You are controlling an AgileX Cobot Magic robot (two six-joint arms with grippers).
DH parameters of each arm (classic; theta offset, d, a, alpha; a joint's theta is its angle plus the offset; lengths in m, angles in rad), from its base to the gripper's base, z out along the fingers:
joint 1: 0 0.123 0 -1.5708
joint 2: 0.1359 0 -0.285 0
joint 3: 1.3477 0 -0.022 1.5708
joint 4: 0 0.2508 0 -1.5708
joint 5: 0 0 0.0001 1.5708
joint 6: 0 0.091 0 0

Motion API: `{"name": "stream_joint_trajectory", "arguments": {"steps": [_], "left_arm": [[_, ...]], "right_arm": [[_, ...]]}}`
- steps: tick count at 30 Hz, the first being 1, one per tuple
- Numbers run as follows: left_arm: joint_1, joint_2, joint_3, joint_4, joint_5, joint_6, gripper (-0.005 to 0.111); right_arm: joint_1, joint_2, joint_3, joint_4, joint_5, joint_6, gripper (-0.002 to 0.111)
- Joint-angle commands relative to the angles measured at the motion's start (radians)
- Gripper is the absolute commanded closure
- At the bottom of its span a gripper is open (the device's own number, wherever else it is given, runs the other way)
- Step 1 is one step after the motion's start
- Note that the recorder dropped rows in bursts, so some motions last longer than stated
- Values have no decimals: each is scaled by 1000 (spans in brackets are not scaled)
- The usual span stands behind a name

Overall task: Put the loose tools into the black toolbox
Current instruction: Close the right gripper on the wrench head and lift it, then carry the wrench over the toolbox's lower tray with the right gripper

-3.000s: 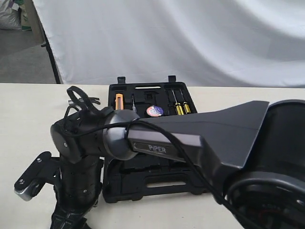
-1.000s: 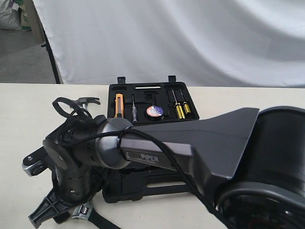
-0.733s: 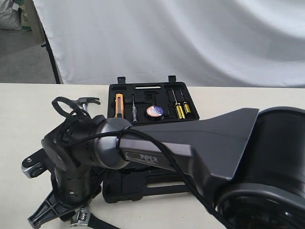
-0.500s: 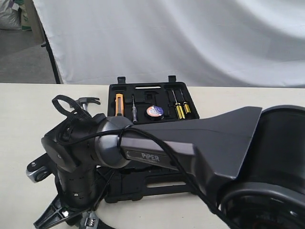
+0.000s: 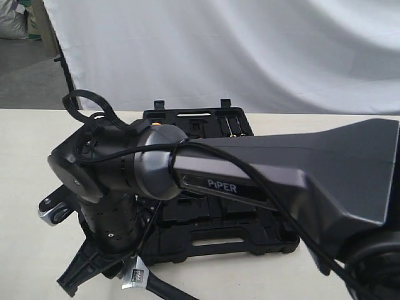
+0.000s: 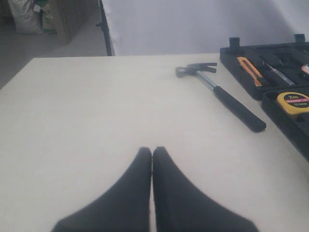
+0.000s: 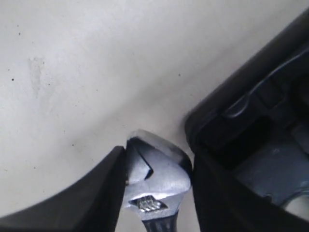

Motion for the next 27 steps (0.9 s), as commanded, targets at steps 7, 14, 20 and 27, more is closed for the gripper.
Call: {"name": "stream_joint_trajectory", "arguments": {"steps": [7, 14, 20, 27], "left_arm": [[25, -3, -3, 4, -7, -5, 106], [25, -3, -3, 4, -7, -5, 106], [25, -3, -3, 4, -7, -5, 106], [25, -3, -3, 4, -7, -5, 106]], "right_arm": [[-138, -38, 5, -60, 19, -3, 109], [-226, -36, 3, -61, -41, -90, 109], [-209, -23, 3, -57, -89, -445, 109], [-211, -12, 3, -230, -225, -524, 109]]}}
